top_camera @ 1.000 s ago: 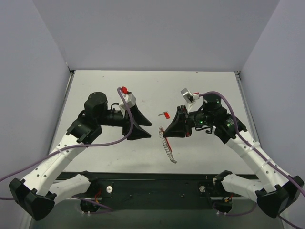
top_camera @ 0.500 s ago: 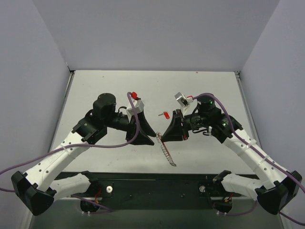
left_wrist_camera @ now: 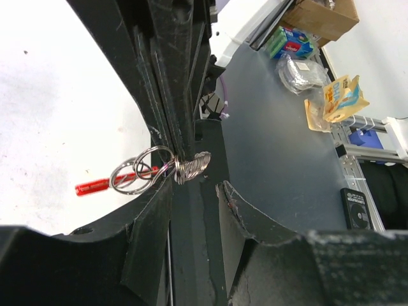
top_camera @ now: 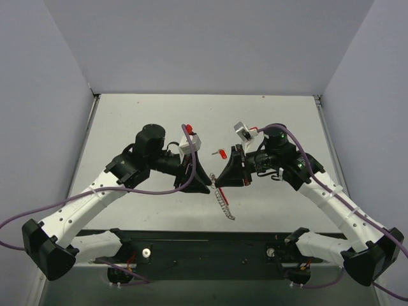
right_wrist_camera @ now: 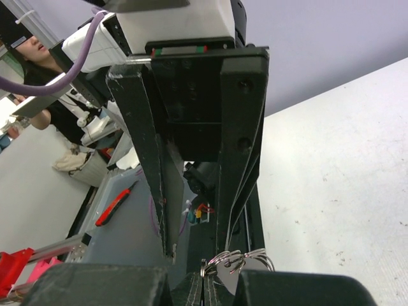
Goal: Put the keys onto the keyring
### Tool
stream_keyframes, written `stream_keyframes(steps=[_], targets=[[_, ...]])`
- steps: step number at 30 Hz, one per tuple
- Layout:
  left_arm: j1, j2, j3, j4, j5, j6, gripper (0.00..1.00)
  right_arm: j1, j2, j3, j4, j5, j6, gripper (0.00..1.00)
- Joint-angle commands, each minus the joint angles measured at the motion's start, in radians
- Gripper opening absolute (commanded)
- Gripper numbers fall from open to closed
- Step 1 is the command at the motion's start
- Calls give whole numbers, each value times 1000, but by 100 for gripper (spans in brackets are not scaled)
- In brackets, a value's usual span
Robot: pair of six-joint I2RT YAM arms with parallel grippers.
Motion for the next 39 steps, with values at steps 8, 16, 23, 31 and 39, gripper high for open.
stream_keyframes(steps=[8,16,23,31,39], targets=[[-24,30,62,18,-22,23,37,1,1,47,30,-23,-24,0],[-47,62,72,45,-30,7,15,1,-7,41,30,-15,-24,0],[-53,53,63,80,-62,-3,0,-4,-33,35,33,11,-22,3],[-53,-18,-24,239,-134,-54,0,-77,-206,-59,191,138,65,81],[-52,-108,-130,446,-201,-112,0,-91,-257,-69,225,178,97,89]])
